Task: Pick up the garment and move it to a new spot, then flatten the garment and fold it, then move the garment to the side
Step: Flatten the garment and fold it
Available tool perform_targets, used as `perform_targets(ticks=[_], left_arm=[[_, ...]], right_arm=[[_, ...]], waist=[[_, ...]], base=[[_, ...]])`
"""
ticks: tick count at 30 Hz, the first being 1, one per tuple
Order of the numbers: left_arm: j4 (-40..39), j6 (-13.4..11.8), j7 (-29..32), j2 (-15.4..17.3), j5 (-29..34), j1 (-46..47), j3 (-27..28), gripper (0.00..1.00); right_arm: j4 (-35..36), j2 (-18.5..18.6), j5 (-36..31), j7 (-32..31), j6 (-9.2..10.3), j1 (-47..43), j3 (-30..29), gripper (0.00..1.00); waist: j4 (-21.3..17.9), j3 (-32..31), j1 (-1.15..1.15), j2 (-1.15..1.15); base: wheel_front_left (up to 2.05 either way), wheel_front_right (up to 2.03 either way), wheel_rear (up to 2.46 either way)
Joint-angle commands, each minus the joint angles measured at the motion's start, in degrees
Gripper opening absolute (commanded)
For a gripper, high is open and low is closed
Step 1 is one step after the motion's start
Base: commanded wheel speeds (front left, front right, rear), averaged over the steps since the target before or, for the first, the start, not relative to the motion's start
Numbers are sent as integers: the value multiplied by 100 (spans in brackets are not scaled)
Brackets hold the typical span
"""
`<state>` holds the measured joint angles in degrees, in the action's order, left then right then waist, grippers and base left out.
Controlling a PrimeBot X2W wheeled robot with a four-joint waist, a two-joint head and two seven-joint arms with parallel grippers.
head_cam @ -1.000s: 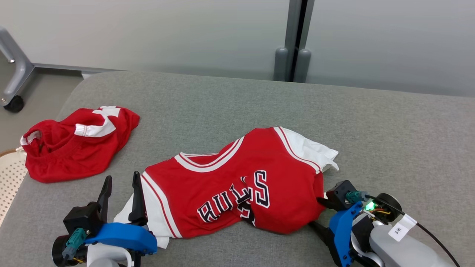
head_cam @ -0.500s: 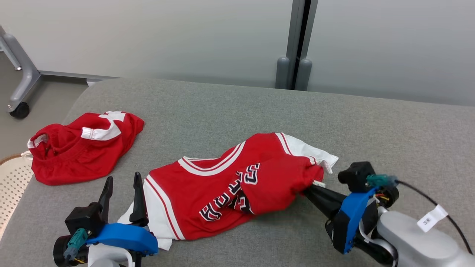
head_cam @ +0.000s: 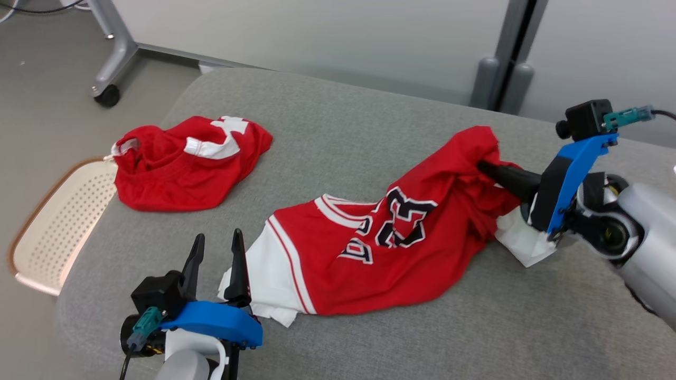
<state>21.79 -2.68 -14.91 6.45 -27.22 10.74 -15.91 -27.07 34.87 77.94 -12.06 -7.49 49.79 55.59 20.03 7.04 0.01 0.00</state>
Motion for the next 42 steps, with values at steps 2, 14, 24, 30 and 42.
perform_targets(ticks=[2, 14, 24, 30, 42], left_arm=[[89, 90, -31, -126, 44, 213, -36, 100], [168, 272, -35, -316, 261, 441, 147, 100], [242, 350, -35, -268, 536, 244, 403, 100], [275, 369, -35, -205, 615, 197, 457, 100], [367, 423, -35, -208, 619, 324, 355, 100]], right_arm=[[-913, -160, 195, -450, -1, 459, -17, 0], [-2487, -722, -722, 1537, -1, 1308, 237, 100], [-1752, -608, -1373, 2726, -1, 735, 600, 100], [-1472, -664, -1783, 2726, -1, -294, 372, 100], [-2364, -1385, -1246, 1735, -1, -674, 799, 100]], waist=[[551, 459, -1, 0], [541, 702, -1, 0], [-269, 205, -1, 0], [-503, 2, -1, 0], [-254, 225, -1, 0]], base=[[0, 0, 0], [0, 0, 0], [0, 0, 0], [0, 0, 0], [0, 0, 0]])
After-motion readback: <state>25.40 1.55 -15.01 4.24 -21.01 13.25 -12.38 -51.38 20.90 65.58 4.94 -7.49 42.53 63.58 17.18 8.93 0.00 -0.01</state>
